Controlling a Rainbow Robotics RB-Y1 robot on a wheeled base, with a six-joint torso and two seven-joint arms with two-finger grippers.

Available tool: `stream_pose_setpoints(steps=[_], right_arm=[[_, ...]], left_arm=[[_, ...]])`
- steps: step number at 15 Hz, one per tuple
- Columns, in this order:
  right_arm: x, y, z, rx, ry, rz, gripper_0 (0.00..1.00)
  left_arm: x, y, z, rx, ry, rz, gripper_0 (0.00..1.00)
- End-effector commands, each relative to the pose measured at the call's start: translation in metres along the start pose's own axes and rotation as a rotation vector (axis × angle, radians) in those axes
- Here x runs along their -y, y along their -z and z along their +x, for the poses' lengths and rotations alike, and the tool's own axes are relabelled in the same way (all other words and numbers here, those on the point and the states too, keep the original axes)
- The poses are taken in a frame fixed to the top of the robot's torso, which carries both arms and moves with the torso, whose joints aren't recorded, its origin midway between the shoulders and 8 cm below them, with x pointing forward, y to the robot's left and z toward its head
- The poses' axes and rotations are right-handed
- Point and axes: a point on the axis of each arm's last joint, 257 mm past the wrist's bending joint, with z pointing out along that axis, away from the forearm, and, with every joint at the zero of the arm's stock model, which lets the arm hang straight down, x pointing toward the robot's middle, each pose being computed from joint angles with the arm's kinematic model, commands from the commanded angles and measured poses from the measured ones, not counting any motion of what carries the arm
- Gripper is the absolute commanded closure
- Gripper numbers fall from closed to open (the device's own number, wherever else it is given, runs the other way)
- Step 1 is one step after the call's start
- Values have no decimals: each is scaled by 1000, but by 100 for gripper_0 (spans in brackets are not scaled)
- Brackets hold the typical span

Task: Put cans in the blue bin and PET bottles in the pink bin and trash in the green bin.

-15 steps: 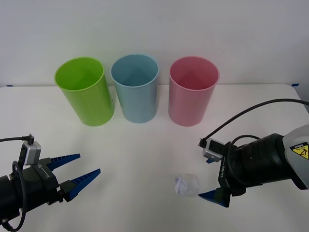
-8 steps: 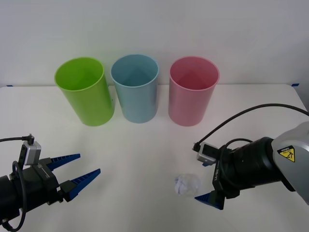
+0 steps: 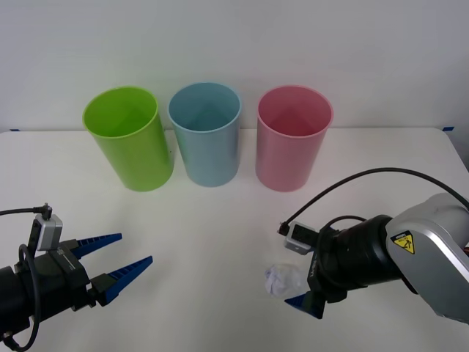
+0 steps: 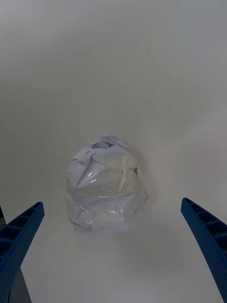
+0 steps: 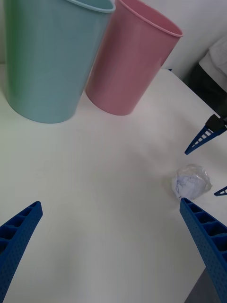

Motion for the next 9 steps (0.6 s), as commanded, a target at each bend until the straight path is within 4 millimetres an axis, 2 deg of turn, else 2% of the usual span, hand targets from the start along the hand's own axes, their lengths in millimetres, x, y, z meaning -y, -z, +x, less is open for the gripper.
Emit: stream_pose_setpoints(steps=[1, 9], right_arm=[[0, -6, 0, -7, 6, 0, 0], [-1, -26, -1, -10, -1, 4, 0]], left_arm=[[0, 0, 0, 0, 0, 0, 0], [0, 0, 0, 0, 0, 0, 0]])
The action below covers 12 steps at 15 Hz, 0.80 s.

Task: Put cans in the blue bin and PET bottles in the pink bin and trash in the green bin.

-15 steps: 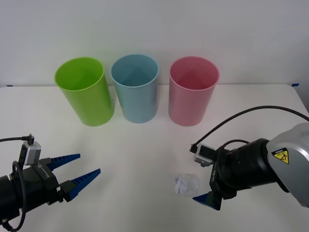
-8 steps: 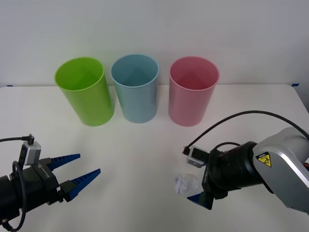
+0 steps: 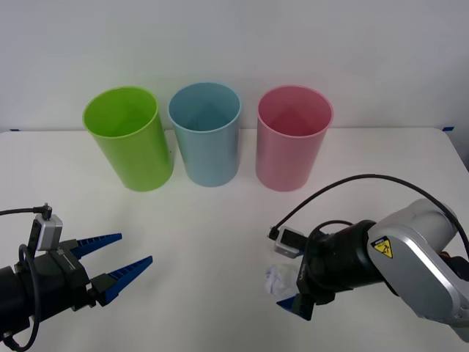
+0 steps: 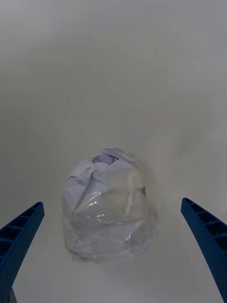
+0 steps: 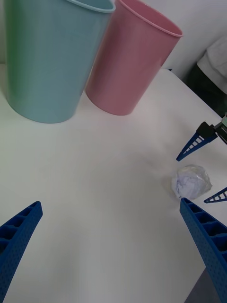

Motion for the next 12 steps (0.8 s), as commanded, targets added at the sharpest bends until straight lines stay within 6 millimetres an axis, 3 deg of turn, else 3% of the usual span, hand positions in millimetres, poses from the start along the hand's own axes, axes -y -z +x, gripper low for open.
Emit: stream_pose_setpoints(steps=[1, 12], right_arm=[[2, -4, 3, -6, 0, 9, 0], [-1, -25, -1, 1, 13, 17, 0]], left_arm=[[0, 0, 0, 0, 0, 0, 0], [0, 0, 0, 0, 0, 0, 0]])
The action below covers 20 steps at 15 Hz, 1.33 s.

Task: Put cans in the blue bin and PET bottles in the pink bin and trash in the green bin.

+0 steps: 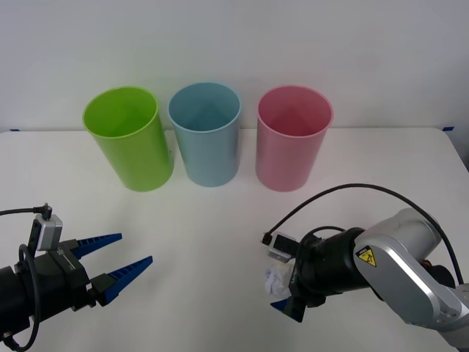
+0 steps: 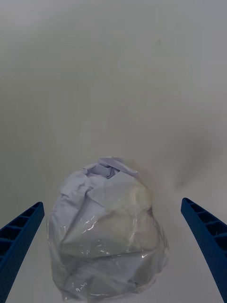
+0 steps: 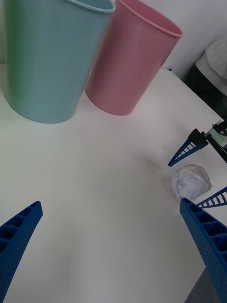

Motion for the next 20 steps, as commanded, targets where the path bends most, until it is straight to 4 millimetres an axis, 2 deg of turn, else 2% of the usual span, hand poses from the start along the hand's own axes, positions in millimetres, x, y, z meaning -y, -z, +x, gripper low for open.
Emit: stream_pose_setpoints(steps=[1, 7, 8, 9, 10, 12, 20], right_arm=[[-1, -2, -2, 1, 8, 0, 0], [-2, -4, -1, -11, 17, 10, 0], [-3, -5, -1, -14, 22, 9, 18], [-2, -5, -2, -11, 22, 11, 64], [-2, -6, -1, -15, 21, 14, 94], [-3, -7, -2, -15, 22, 15, 100], [-1, -11, -1, -27, 38, 44, 100]], left_arm=[[0, 0, 0, 0, 0, 0, 0], [0, 0, 0, 0, 0, 0, 0], [0, 0, 0, 0, 0, 0, 0], [0, 0, 0, 0, 0, 0, 0], [0, 0, 0, 0, 0, 0, 0], [0, 0, 0, 0, 0, 0, 0], [0, 0, 0, 0, 0, 0, 0]])
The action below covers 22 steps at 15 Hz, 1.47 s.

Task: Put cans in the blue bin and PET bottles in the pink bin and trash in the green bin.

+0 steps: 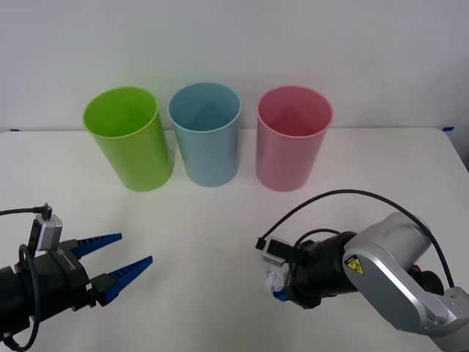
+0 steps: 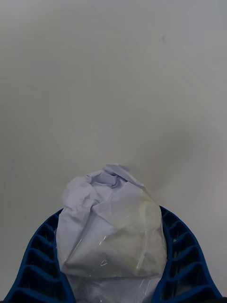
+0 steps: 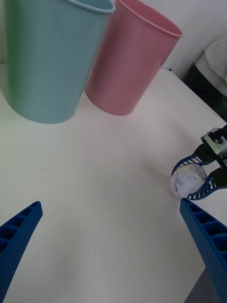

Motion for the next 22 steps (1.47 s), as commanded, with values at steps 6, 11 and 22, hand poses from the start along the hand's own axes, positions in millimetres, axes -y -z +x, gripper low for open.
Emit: stream_pose_setpoints(steps=[6, 11, 22], right_arm=[[17, 31, -26, 84, 10, 66, 100], [22, 91, -31, 256, -89, 31, 100], [80, 205, -142, 637, -149, 25, 100]], left_arm=[[0, 0, 0, 0, 0, 0, 0], [0, 0, 0, 0, 0, 0, 0], [0, 0, 0, 0, 0, 0, 0]])
